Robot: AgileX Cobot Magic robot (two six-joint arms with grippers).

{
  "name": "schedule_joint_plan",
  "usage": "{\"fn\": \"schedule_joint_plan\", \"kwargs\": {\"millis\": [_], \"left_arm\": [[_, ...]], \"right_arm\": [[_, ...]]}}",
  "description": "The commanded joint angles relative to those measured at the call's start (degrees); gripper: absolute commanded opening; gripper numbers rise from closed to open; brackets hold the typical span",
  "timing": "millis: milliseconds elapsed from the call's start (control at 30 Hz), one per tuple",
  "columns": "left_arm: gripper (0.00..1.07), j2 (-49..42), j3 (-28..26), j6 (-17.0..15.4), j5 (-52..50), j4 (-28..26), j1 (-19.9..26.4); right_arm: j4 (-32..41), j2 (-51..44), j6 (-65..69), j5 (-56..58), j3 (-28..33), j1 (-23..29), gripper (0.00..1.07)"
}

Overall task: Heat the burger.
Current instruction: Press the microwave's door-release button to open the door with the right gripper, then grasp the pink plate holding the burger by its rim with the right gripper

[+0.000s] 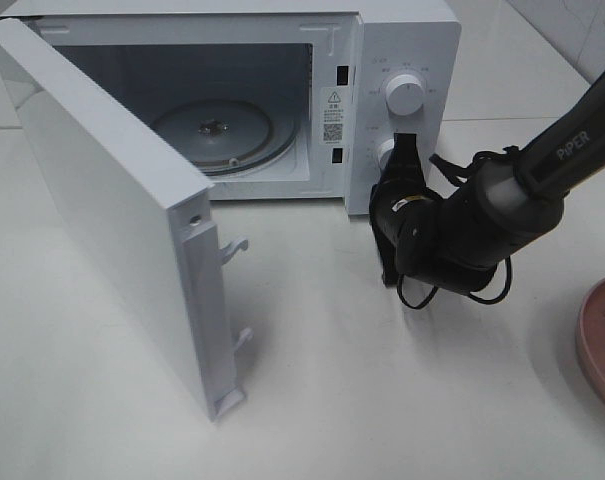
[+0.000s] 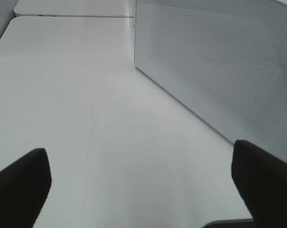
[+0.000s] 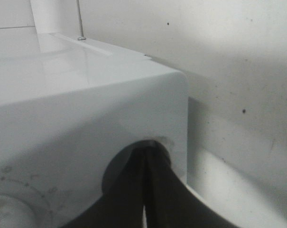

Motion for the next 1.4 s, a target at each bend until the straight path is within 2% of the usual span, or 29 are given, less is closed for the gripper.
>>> {"fn": "schedule_joint_plan", "kwargs": {"millis": [33,667,1167,1400], "left_arm": [[0.98,-1.03,0.06,-0.29,0.00,-0.23,0.06],[0.98,-1.03,0.06,-0.29,0.00,-0.23,0.06],[0.98,-1.03,0.06,-0.29,0.00,-0.29,0.06],[0.98,-1.03,0.06,-0.29,0.00,-0.29,0.06]], "right_arm": [[-3.84,-1.66,-0.80,-3.50,-3.15,-1.89,0.00],[-4.24,-7.16,-4.01,8.94,3.55,-0.97,0.00],[-4.87,-14.21,-8.42,12.72,10.37,-0.97,0.00],[-11.29,-19.54,-14.32,21.08,12.49,-1.32,0.00]]}}
